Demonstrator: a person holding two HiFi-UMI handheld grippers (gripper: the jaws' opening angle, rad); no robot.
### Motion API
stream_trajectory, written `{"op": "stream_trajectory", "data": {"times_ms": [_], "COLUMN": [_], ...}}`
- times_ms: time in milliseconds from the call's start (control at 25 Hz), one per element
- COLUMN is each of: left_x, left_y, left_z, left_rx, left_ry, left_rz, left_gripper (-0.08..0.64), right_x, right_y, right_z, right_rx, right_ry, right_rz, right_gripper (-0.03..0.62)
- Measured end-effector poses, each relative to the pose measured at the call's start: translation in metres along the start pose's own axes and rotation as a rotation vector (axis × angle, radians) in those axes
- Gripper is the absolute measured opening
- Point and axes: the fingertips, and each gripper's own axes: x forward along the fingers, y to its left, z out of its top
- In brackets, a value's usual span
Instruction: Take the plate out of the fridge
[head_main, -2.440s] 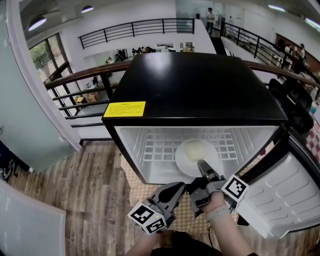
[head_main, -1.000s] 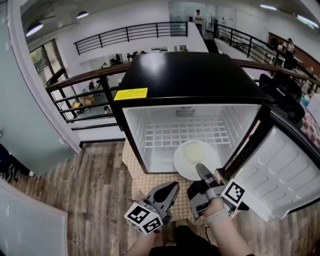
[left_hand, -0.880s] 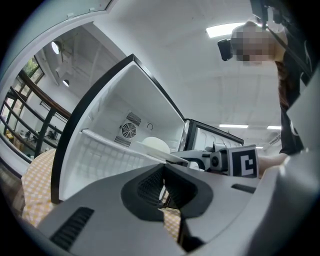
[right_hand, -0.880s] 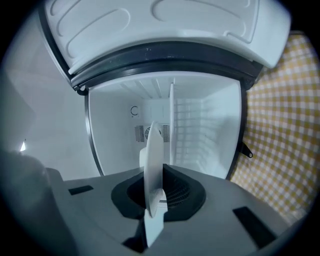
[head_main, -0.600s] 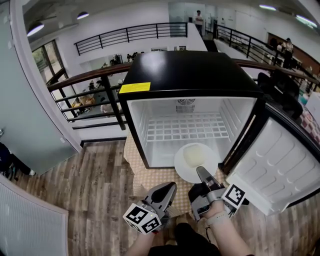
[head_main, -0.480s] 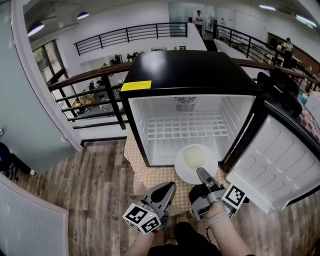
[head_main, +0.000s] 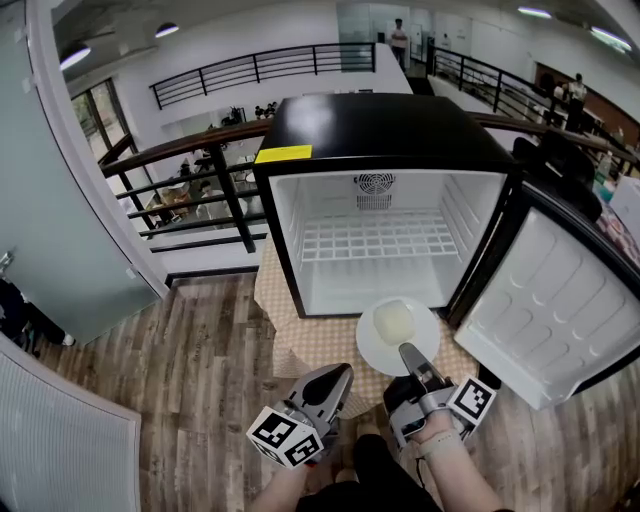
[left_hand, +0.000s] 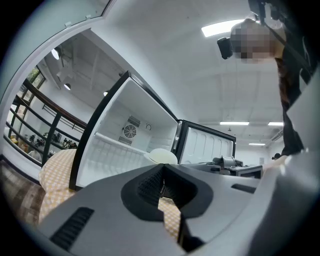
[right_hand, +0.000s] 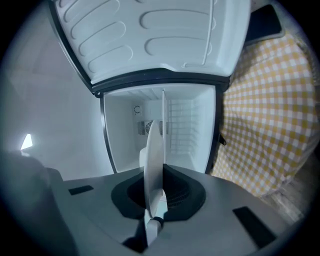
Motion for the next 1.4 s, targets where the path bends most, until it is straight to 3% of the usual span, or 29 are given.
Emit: {"op": "stream_trajectory", "data": {"times_ms": [520,840,1120,1400], "left_x": [-0.029,-0.043,-0.063,-0.08], "left_y": [-0.023,-0.033,-0.072,-0.117], "left_z": [-0.014,-0.011,-0.038,-0.054], "left_rx": [0.002,0.011,-0.015,-0.023], "left_ry": [0.006,-0.029,-0.012,-0.008], "left_rz": [0.009,0.062,0.121,0.128], "left_gripper": [0.009,0.009,0.009,0.009], "right_x": [-0.045,-0.062,-0.112,-0.172], "right_y": [-0.01,-0.003,-0.002,-0.004], "right_z": [-0.016,-0.022,-0.028,-0.028], "right_rx": [0.008,-0.002,0.003,0.027], "right_ry": [0.009,0.051,0.089,0.088], "right_rz": [0.017,0.052,0.062,0.05], "right_gripper": [0.041,0.041,0.041,0.041]}}
